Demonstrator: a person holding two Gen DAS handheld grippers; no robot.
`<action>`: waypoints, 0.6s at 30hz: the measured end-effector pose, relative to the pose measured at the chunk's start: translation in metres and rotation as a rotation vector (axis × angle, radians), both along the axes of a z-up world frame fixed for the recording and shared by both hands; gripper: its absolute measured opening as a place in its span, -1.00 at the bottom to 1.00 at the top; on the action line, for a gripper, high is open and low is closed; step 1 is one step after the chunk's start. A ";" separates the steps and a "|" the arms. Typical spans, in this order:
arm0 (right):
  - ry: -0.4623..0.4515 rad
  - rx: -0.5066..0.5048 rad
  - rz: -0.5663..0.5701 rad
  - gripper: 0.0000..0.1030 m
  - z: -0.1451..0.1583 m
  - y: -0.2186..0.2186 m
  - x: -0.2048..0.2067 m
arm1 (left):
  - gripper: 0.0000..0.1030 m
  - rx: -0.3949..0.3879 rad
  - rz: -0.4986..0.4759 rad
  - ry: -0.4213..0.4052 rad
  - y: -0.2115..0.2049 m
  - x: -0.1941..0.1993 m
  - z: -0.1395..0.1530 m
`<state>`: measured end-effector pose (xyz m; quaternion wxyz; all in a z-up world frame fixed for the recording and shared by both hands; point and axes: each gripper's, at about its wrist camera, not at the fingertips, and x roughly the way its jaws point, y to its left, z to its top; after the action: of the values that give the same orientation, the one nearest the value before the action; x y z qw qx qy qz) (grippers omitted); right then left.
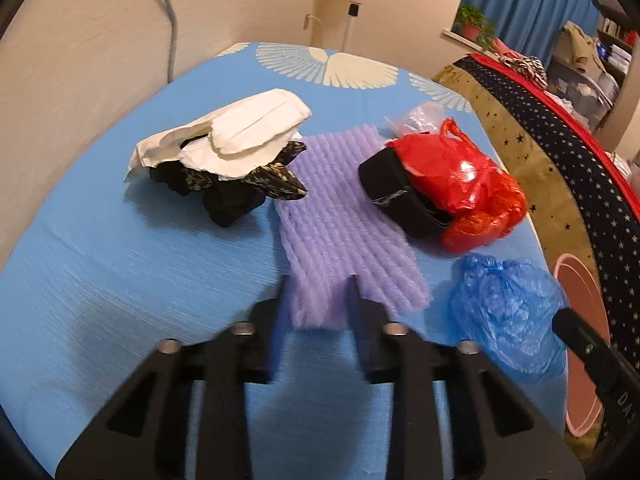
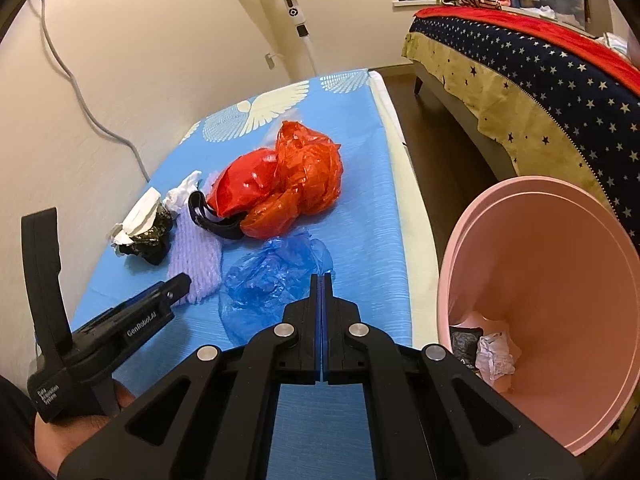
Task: Collect trash
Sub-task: 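Grasp the lavender foam net with the left gripper while the right gripper grasps the blue bag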
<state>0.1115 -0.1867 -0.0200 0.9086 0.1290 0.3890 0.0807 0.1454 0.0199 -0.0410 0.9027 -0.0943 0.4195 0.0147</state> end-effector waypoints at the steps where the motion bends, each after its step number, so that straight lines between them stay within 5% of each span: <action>1: -0.007 0.001 0.000 -1.00 0.002 -0.001 -0.002 | -0.71 0.009 0.000 -0.008 0.000 -0.002 0.002; 18: -0.113 -0.007 -0.009 -1.00 0.037 -0.010 -0.043 | -0.77 0.005 -0.038 -0.171 0.005 -0.059 0.055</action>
<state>0.0685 -0.1968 0.0165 0.9298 0.1228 0.3370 0.0822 0.0862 0.0248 0.0136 0.9356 -0.0850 0.3427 -0.0093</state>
